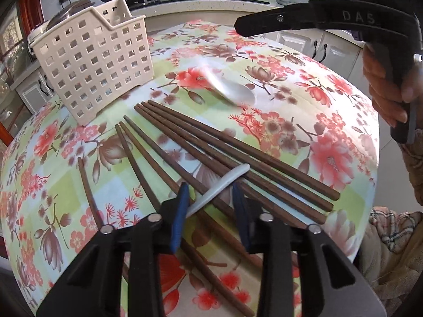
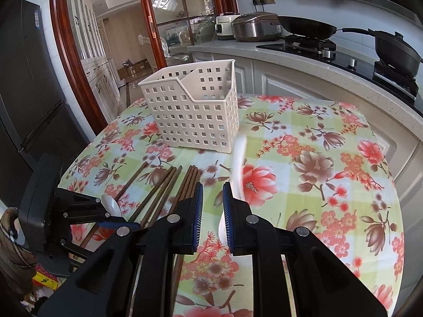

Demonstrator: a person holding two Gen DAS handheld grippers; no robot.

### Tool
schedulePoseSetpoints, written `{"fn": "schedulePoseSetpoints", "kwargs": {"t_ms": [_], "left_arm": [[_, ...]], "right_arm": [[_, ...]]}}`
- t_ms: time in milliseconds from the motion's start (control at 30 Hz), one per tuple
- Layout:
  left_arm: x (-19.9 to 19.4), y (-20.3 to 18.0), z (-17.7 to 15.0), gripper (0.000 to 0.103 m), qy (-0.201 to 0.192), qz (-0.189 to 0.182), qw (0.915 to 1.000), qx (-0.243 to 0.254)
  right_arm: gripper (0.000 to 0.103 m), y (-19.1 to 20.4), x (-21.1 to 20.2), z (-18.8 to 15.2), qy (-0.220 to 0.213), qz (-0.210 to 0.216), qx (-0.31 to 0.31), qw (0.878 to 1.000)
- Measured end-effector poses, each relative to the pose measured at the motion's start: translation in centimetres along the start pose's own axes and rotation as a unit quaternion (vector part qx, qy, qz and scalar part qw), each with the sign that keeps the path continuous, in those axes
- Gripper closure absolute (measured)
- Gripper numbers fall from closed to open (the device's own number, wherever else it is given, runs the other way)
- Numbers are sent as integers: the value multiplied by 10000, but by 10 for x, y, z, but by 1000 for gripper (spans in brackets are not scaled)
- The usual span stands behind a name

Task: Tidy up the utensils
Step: 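Lift both held spoons and carry them toward the white caddy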

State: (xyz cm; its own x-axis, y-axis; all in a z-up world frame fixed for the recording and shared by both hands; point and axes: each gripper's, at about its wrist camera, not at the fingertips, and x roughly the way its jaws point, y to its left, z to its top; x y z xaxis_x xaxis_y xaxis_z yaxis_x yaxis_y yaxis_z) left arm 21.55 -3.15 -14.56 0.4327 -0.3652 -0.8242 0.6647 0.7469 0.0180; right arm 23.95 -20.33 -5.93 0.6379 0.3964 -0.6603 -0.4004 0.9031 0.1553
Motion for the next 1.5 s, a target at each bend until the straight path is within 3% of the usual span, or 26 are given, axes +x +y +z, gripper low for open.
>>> {"fn": "schedulePoseSetpoints", "kwargs": {"t_ms": [100,233,300,367,500,600,667,800,867,933,967,1133,1167,1233,1267,1500], "left_arm": [[-1,1,-1,96,-125,40,9999,-91],[-8,-3,-3,99,-381,356,9985,-144],[-19,3,-1,99,-653,431,9959,-462],[-32,13,3,99,-975,510,9904,-838],[-56,33,12,99,-1686,577,9694,-1687],[-63,38,16,99,-1914,691,9574,-2048],[-64,41,18,99,-1956,810,9540,-2125],[-65,50,22,99,-1969,704,9538,-2157],[-66,52,22,99,-2000,685,9537,-2141],[-67,55,24,99,-2050,654,9529,-2137],[-68,56,25,99,-2070,636,9527,-2135],[-70,61,29,99,-2101,632,9522,-2125],[-71,62,29,99,-2112,639,9518,-2133],[-73,65,29,99,-2133,625,9503,-2179],[-74,67,29,99,-2148,608,9494,-2211],[-88,86,36,99,-2347,427,9398,-2448]], "right_arm": [[88,3,-1,1,-19,-25,-39,10000],[88,-6,2,0,14,-148,64,9999],[87,-11,4,1,43,-243,58,9997],[83,-16,10,3,177,-229,45,9996],[82,-23,34,9,424,-260,24,9988],[82,-29,63,14,691,-485,-22,9964],[82,-31,81,19,867,-568,-62,9946],[82,-30,106,31,1111,-545,-180,9921],[75,-31,118,37,1270,-577,-198,9900],[60,-34,130,41,1414,-697,-196,9873],[60,-35,135,43,1467,-729,-199,9863],[61,-35,156,51,1680,-874,-352,9813],[64,-33,159,51,1736,-896,-439,9797],[85,-29,162,50,1847,-913,-531,9771],[87,-28,162,50,1869,-937,-548,9764],[88,-24,107,58,960,-702,-186,9927]]}}
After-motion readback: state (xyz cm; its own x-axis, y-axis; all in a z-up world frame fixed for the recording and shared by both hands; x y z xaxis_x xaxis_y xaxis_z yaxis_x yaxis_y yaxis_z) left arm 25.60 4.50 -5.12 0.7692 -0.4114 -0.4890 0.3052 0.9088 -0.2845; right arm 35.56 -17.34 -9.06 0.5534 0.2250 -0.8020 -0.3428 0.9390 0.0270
